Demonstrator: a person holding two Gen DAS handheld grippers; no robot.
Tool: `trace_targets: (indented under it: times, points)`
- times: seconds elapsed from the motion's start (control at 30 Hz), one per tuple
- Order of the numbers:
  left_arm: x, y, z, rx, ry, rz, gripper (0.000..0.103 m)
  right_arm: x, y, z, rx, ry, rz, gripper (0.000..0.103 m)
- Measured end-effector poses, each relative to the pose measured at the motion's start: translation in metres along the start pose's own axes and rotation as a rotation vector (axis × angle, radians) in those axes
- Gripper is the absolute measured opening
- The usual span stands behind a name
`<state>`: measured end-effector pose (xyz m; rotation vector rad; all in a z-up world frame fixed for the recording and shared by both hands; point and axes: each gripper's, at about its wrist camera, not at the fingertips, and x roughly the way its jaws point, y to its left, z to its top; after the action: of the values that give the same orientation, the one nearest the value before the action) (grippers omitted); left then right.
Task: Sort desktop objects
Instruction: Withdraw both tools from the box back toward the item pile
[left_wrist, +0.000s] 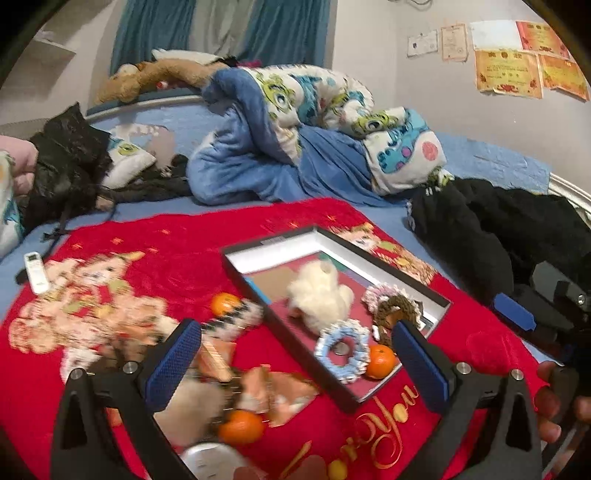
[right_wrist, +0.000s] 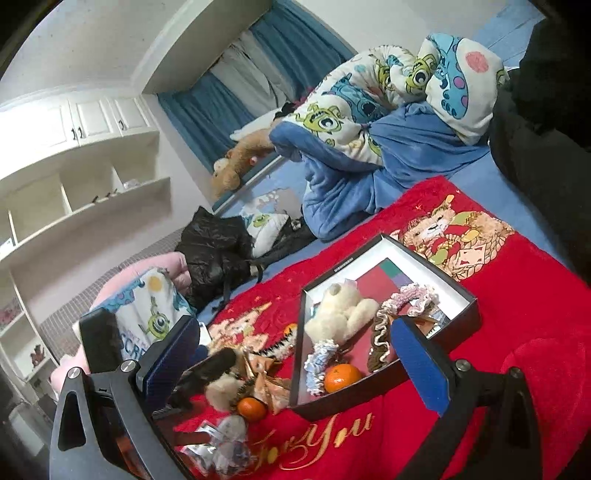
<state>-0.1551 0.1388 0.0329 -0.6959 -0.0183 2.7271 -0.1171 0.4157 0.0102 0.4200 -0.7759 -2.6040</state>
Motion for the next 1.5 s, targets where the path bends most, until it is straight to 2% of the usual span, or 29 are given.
trace_targets:
  times: [0.23, 0.4, 0.5, 0.77, 0.93, 1.1, 1.27, 1.4, 1.5]
  points:
    - [-0.061, 0.037, 0.004, 0.013, -0.023, 0.085, 0.103, -0.001, 0.026, -0.008, 0.002, -0.014, 0.030, 0.103]
    - [-0.103, 0.066, -0.011, -0.017, -0.042, 0.128, 0.103, 0.013, 0.061, -0.028, -0.061, 0.027, 0.055, 0.103]
    - [-0.116, 0.082, -0.024, -0.053, -0.051, 0.143, 0.103, 0.019, 0.073, -0.040, -0.081, 0.040, 0.062, 0.103]
    - [-0.106, 0.106, -0.050, -0.107, 0.013, 0.154, 0.103, 0.038, 0.082, -0.058, -0.075, 0.084, 0.067, 0.103]
    - [-0.091, 0.109, -0.066, -0.099, 0.060, 0.165, 0.103, 0.049, 0.089, -0.068, -0.102, 0.126, 0.071, 0.103]
    - [-0.081, 0.104, -0.085, -0.053, 0.100, 0.169, 0.103, 0.058, 0.099, -0.080, -0.157, 0.177, 0.075, 0.103]
    - [-0.074, 0.104, -0.101, -0.049, 0.154, 0.138, 0.103, 0.063, 0.103, -0.096, -0.200, 0.247, 0.078, 0.103]
    - [-0.069, 0.099, -0.113, -0.007, 0.188, 0.129, 0.103, 0.064, 0.109, -0.112, -0.295, 0.309, 0.064, 0.103]
    - [-0.063, 0.097, -0.120, -0.014, 0.221, 0.100, 0.103, 0.064, 0.113, -0.121, -0.352, 0.342, 0.054, 0.103]
